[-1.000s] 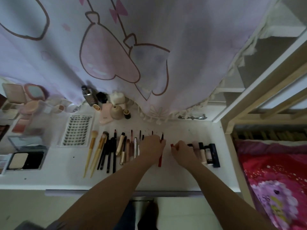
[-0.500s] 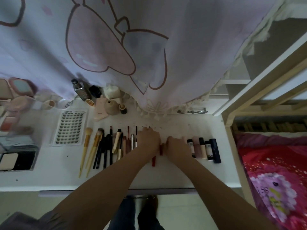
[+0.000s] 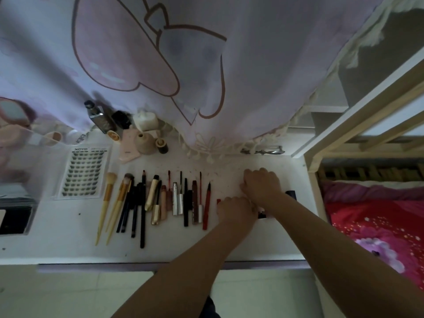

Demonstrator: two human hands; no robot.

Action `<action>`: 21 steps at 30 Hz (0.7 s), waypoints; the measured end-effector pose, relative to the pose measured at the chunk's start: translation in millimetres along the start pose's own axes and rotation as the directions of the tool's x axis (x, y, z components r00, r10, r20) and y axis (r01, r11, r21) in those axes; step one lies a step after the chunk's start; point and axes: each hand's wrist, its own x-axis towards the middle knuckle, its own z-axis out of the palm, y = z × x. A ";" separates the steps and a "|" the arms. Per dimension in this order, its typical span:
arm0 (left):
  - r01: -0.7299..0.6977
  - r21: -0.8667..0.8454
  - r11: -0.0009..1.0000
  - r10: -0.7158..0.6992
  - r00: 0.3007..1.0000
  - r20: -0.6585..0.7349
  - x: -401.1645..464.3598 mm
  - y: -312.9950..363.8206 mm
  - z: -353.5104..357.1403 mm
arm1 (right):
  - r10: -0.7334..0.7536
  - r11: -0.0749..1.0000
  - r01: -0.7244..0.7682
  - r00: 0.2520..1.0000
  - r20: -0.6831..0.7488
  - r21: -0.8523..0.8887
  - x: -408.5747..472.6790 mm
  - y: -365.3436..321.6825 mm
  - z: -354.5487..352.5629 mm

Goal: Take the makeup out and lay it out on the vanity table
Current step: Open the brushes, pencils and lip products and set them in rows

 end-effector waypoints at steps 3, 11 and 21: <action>-0.008 -0.057 0.998 0.004 0.998 -0.068 -4.4 -8.6 -8.5 | 0.052 0.973 -0.051 0.999 0.003 0.225 -2.1 -4.2 -5.8; -0.324 -0.007 0.946 0.314 0.921 -0.229 -39.8 -57.9 -70.4 | -0.266 0.793 0.046 0.923 0.277 0.607 -32.3 3.0 -75.1; -0.530 0.199 0.824 0.557 0.823 -0.114 -70.2 -80.9 -146.1 | -0.537 0.575 0.128 0.804 0.255 0.808 -75.0 -18.3 -121.5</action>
